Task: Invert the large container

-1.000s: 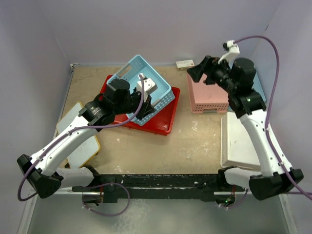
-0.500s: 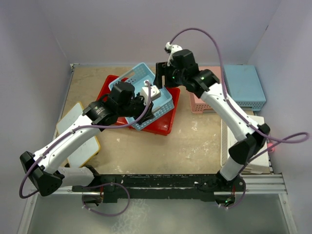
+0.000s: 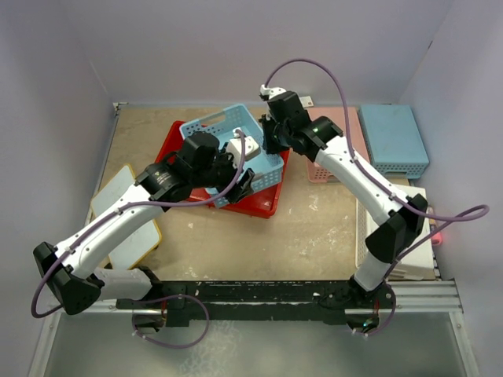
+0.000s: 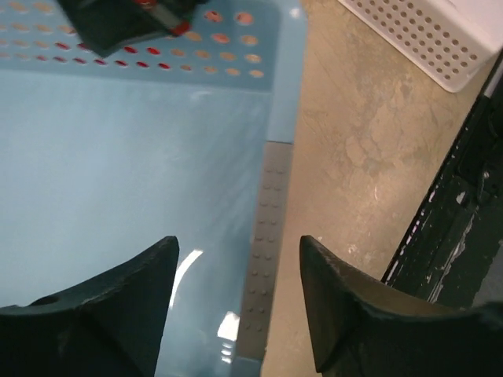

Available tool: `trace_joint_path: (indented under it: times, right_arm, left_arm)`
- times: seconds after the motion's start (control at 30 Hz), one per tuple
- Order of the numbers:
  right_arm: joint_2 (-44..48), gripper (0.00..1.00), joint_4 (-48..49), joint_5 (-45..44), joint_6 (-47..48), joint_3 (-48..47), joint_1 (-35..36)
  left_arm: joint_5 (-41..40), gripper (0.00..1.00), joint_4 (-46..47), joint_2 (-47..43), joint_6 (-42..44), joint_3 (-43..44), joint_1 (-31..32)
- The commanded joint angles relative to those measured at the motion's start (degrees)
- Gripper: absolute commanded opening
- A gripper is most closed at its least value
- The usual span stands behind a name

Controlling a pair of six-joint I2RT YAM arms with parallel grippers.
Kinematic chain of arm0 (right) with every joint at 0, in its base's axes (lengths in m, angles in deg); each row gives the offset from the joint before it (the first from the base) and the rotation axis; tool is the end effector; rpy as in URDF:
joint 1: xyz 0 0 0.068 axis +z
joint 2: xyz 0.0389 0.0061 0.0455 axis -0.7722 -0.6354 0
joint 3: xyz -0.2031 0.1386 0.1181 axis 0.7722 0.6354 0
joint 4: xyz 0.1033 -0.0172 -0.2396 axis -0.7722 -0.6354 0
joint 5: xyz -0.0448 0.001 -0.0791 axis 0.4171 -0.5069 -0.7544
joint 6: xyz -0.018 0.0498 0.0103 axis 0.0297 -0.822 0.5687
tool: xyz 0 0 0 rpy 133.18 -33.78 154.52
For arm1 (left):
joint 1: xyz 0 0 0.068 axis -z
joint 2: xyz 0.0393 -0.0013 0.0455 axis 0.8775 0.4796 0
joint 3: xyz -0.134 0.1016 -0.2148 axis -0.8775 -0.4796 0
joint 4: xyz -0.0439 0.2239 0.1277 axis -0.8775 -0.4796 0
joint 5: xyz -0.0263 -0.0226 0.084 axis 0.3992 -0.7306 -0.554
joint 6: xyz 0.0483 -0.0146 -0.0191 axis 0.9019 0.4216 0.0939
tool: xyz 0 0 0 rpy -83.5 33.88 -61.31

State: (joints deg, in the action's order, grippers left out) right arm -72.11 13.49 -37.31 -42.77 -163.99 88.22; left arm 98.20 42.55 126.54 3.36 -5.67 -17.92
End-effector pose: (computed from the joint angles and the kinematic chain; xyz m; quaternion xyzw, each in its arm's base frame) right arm 0.3097 0.2333 0.4007 -0.1144 0.8726 0.1732 0.4422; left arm 0.1899 -0.1922 0.3805 0.4038 0.7762 -0.2662 0.4045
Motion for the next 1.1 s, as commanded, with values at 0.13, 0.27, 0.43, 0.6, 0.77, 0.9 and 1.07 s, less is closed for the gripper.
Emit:
trace_joint_path:
  times: [0.13, 0.27, 0.43, 0.6, 0.77, 0.9, 1.07]
  right_arm:
    - [12.5, 0.00, 2.3, -13.6, -0.6, 10.2, -7.3]
    - [20.7, 0.00, 4.7, -17.7, -1.3, 19.7, -14.6]
    - [29.1, 0.00, 5.8, -29.0, -5.6, 27.0, -17.2]
    - [39.5, 0.00, 11.1, -32.1, -8.3, 37.9, -17.2]
    - [45.0, 0.00, 12.6, -33.9, -6.4, 41.7, -17.2]
    - [47.4, 0.00, 13.0, -36.0, -6.1, 42.2, -17.2]
    - [50.3, 0.00, 17.2, -35.9, -5.5, 44.5, -17.2]
  left_arm:
    - [-7.8, 0.64, 6.7, -6.1, -3.7, -0.1, -0.1]
    - [-7.1, 0.66, 8.9, -9.3, -4.8, -1.5, -0.1]
    - [-9.9, 0.68, 7.2, -8.3, -6.9, -5.1, -0.1]
    - [-12.9, 0.70, 3.2, -6.2, -8.0, -13.0, 0.5]
    - [-13.0, 0.70, 3.4, -8.1, -8.1, -17.9, 1.1]
    - [-8.3, 0.69, 0.0, -4.0, -8.3, -18.8, 1.1]
    - [-11.0, 0.69, 6.4, 3.5, -9.7, -22.7, 1.1]
